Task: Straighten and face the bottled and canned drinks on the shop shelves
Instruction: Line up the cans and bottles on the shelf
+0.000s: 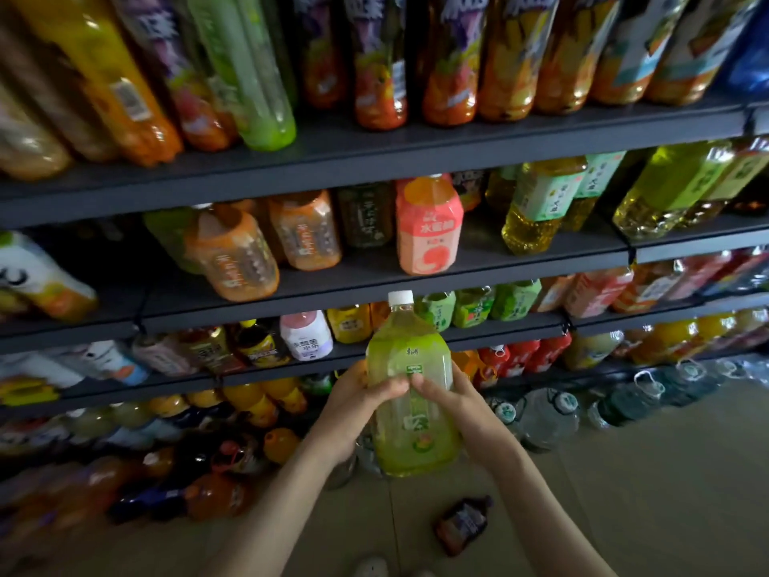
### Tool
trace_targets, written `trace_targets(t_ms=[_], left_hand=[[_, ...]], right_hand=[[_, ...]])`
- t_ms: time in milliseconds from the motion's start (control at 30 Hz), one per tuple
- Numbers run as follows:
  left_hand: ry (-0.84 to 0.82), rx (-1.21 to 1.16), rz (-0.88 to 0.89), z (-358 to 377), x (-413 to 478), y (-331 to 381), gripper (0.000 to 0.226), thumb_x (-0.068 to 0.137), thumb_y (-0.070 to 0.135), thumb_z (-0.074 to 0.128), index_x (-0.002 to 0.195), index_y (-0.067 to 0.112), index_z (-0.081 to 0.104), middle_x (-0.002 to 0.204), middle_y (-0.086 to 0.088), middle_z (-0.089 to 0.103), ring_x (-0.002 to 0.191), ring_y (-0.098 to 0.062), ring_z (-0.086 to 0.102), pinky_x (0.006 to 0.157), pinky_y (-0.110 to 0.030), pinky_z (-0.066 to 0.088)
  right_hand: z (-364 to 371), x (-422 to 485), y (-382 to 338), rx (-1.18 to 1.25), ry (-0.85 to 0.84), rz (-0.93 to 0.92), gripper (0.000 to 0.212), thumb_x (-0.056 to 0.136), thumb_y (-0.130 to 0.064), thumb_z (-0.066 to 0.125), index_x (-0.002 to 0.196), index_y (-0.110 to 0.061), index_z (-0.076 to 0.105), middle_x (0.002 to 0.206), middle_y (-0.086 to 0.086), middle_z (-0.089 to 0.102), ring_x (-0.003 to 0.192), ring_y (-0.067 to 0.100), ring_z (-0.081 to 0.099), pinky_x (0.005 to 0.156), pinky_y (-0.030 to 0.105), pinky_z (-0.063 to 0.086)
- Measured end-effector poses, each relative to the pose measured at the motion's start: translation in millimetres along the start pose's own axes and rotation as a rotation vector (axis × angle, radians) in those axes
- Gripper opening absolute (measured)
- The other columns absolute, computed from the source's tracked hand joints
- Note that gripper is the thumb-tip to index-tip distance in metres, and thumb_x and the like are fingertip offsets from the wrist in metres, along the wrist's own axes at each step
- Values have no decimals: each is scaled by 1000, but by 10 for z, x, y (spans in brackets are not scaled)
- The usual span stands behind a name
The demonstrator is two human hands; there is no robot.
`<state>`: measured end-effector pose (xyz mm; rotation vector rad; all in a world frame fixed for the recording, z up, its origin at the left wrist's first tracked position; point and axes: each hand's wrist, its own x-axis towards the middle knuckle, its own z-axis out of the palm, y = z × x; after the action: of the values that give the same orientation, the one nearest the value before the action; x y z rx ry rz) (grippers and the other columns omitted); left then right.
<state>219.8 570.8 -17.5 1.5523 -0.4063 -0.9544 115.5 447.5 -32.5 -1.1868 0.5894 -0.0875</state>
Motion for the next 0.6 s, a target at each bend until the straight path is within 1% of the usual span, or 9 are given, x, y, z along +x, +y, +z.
trace_targets(t_ms=[33, 100, 167, 233, 300, 367, 433, 500, 600], left_hand=[[14, -8, -7, -35, -70, 33, 45, 56, 42, 70, 98, 26, 71, 99, 3, 73, 93, -10, 68, 69, -15, 50], [47, -31, -26, -108, -200, 103, 41, 56, 41, 71, 95, 27, 72, 97, 4, 74, 91, -9, 69, 71, -20, 50], [81, -49, -51, -193, -300, 142, 34, 62, 35, 71, 94, 26, 72, 94, 3, 74, 89, -10, 69, 74, -27, 49], [113, -58, -71, -284, -375, 179, 22, 72, 28, 72, 94, 24, 72, 91, 3, 74, 87, -12, 69, 75, -29, 49], [139, -63, -92, -393, -430, 196, 12, 82, 23, 68, 94, 25, 71, 88, 7, 74, 87, -10, 69, 74, -27, 48], [165, -67, -95, -521, -477, 223, 13, 85, 23, 65, 96, 26, 70, 90, 9, 74, 90, -9, 67, 74, -25, 48], [169, -68, -86, -673, -503, 250, 13, 85, 24, 64, 97, 27, 70, 91, 10, 74, 89, -6, 67, 69, -19, 48], [175, -78, -72, -850, -529, 291, 13, 85, 23, 65, 96, 28, 69, 91, 10, 73, 82, -1, 68, 61, -12, 48], [191, -94, -66, -1170, -538, 296, 11, 85, 25, 67, 96, 28, 68, 88, 11, 73, 79, -1, 68, 58, -12, 49]], right_hand=[[72, -22, -28, 0, -1, 7, 51, 76, -35, 76, 121, -26, 53, 105, -2, 71, 94, 16, 69, 70, 27, 56], [220, -62, -64, 9, 11, 26, 52, 75, -35, 75, 121, -25, 52, 107, 1, 70, 92, 16, 70, 70, 30, 57], [361, -92, -80, 11, 20, 48, 51, 72, -39, 78, 115, -28, 53, 107, 2, 69, 91, 16, 70, 75, 37, 57], [501, -107, -106, 12, 24, 68, 52, 67, -42, 81, 110, -30, 53, 105, 2, 69, 91, 19, 70, 81, 42, 56], [631, -91, -133, 24, 7, 81, 57, 64, -43, 83, 111, -28, 54, 105, 4, 70, 93, 23, 70, 84, 46, 55], [755, -43, -168, 32, -20, 103, 68, 62, -43, 84, 118, -22, 54, 107, 7, 70, 94, 26, 69, 83, 48, 55], [884, 30, -207, 33, -51, 115, 67, 63, -40, 83, 120, -19, 55, 106, 9, 71, 93, 28, 70, 78, 46, 56], [1035, 127, -216, 28, -70, 135, 70, 61, -40, 83, 121, -18, 53, 107, 11, 70, 94, 29, 69, 78, 46, 56], [1349, 296, -182, 20, -49, 128, 67, 63, -42, 82, 119, -18, 55, 108, 12, 70, 94, 31, 69, 81, 52, 55]])
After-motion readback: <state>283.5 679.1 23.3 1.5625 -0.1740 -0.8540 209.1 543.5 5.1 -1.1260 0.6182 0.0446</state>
